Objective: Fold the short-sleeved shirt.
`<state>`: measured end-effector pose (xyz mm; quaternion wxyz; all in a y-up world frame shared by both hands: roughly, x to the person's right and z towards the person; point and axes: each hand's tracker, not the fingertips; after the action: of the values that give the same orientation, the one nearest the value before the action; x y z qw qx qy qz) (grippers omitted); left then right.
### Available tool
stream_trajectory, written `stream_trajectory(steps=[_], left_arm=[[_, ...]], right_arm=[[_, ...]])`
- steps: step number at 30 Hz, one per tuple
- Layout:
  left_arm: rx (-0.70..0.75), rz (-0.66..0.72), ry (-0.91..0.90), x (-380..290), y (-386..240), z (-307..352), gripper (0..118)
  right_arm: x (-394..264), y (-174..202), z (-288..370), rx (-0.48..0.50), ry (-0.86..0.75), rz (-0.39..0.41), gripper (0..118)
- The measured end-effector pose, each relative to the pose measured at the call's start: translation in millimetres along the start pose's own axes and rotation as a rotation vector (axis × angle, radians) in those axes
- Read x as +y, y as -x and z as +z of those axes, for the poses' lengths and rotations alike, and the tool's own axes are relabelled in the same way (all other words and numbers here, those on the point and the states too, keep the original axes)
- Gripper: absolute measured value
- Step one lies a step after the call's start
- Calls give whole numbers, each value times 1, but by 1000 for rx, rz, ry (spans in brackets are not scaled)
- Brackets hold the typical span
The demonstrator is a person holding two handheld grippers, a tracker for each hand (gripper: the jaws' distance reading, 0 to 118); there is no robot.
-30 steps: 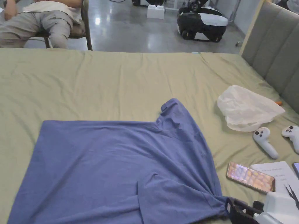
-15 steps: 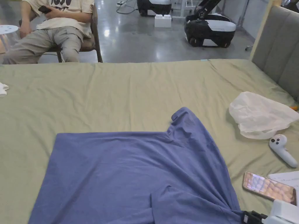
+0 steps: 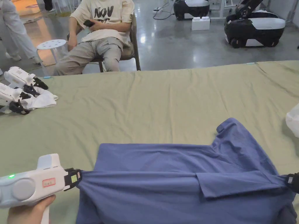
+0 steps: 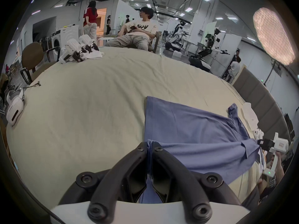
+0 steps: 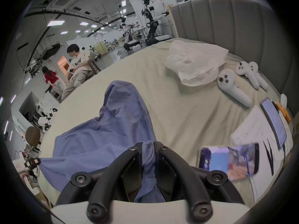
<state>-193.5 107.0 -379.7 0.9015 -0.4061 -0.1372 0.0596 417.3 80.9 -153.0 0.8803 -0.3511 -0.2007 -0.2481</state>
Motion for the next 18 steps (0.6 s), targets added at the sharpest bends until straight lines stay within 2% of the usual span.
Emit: stream_trajectory(steps=[6,7,8,9,10,11,15,18], left_arm=[[74,-12,81,8,-12,-57,2],[74,-10,96,7,-6,-70,12],[70,-9,99,4,-6,-72,28],[75,-17,89,1,-6,-70,57],[66,-27,73,-2,-6,-65,72],[52,-34,50,-4,-5,-57,76],[54,-90,-173,-10,-17,8,76],[3,-76,-327,-19,-25,65,76]], right_arm=[[3,11,-37,-59,71,51,13],[1,11,-38,-66,74,49,21],[-1,10,-38,-69,74,47,35],[0,6,-37,-67,75,45,47],[-1,4,-33,-53,71,44,50],[-1,4,-25,-40,51,41,50],[2,3,23,31,-85,33,51],[-6,7,70,95,-208,38,51]])
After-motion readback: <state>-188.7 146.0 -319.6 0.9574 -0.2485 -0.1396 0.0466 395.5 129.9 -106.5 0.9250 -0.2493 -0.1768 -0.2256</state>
